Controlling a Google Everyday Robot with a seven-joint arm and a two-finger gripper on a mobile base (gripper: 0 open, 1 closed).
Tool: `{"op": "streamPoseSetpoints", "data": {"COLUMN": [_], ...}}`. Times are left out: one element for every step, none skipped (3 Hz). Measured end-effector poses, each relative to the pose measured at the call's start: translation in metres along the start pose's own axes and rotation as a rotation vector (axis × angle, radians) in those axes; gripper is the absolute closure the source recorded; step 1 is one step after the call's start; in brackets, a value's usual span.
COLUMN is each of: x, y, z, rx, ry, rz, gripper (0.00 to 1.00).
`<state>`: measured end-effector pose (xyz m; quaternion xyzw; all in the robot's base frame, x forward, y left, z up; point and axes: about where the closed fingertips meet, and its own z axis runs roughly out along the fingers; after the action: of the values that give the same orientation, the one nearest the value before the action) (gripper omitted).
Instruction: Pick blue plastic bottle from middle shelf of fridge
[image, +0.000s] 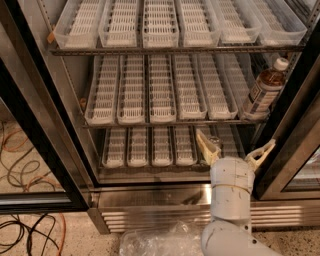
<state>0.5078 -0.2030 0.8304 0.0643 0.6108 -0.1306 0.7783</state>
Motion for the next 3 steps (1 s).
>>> {"op": "streamPoseSetpoints", "data": {"x": [0.000, 0.006, 0.019], "y": [0.000, -0.001, -0.008], "z": [0.000, 0.010, 0.027], "rx": [0.000, 0.053, 0.137], "ry": [0.000, -0.025, -0.097], "rz": [0.000, 0.030, 0.041], "gripper": [0.00, 0.00, 0.00]}}
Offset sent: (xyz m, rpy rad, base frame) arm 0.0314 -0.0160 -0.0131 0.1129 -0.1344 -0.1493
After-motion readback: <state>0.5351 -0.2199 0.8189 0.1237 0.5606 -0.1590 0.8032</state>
